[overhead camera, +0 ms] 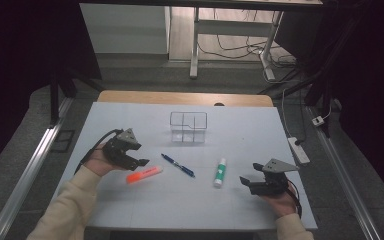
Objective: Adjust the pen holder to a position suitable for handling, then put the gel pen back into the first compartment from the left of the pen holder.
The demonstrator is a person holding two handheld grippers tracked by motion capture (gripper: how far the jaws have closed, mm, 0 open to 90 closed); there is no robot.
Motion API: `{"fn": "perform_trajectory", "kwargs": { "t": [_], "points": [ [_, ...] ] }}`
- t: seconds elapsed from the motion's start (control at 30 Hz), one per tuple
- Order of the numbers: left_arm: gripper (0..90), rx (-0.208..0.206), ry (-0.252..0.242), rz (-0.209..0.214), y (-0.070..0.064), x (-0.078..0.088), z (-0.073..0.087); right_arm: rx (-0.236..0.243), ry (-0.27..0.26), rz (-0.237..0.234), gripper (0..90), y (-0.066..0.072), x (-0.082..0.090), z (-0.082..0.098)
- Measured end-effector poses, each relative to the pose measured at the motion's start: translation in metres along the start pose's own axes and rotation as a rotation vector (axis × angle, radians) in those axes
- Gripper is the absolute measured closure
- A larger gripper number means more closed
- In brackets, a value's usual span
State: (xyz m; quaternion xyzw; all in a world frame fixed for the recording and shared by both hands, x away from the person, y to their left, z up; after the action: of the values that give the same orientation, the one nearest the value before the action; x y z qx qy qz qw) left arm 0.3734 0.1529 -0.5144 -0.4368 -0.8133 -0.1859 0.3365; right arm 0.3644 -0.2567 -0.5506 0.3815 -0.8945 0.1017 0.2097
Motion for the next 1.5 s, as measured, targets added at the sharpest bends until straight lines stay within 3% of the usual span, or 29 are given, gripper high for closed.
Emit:
{"fn": "perform_trajectory", "kwargs": {
  "t": [0.27, 0.57, 0.73, 1.03, 1.5],
  "points": [
    [31.0, -0.056, 0.017, 0.008, -0.003, -0.012, -0.009, 0.002, -0.001, -0.001, 23.2, 0.000, 0.001, -0.001],
    [31.4, -0.080, 0.025, 0.020, -0.001, -0.024, -0.015, 0.001, -0.001, 0.001, 23.2, 0.000, 0.001, -0.001],
    [31.2, -0.127, 0.014, 0.037, 0.003, -0.031, -0.024, -0.002, -0.004, 0.002, 23.2, 0.000, 0.002, -0.002],
    [31.3, -0.216, 0.069, 0.061, 0.008, -0.048, -0.041, 0.005, 0.002, 0.000, 23.2, 0.001, 0.002, -0.002],
    [36.2, -0.352, 0.148, 0.134, 0.002, -0.081, -0.040, -0.002, 0.008, -0.006, 23.2, 0.001, 0.000, -0.001]
  ]
}}
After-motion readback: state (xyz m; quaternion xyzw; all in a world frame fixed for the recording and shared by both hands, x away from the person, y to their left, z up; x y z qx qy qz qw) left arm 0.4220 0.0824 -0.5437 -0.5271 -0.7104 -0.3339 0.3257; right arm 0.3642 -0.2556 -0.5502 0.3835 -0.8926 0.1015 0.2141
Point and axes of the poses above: each handheld gripper's, and its own axes: x roughly backward along the jaws, z roughly out of its underside, y roughly to its left, the point moved 7 cm from there along -x, roughly forward along the jaws, and after that the axes turned 7 degrees about -y, right-handed, at the moved point
